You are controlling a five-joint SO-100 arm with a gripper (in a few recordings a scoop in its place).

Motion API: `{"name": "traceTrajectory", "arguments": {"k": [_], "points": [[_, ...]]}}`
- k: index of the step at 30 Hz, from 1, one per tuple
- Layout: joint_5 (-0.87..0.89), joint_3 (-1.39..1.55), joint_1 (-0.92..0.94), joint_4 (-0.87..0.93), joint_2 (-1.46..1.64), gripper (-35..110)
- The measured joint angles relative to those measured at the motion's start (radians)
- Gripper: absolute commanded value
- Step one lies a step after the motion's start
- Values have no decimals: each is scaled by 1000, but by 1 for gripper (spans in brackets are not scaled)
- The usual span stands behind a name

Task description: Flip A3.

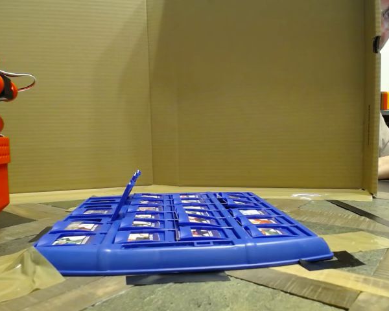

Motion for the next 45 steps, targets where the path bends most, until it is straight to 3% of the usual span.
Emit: {"name": "traceTrajectory", "arguments": {"k": [24,31,45], "points": [[103,0,5,48,-2,0],[110,-52,9,334,-91,0],[114,-304,101,1218,-354,0]]}}
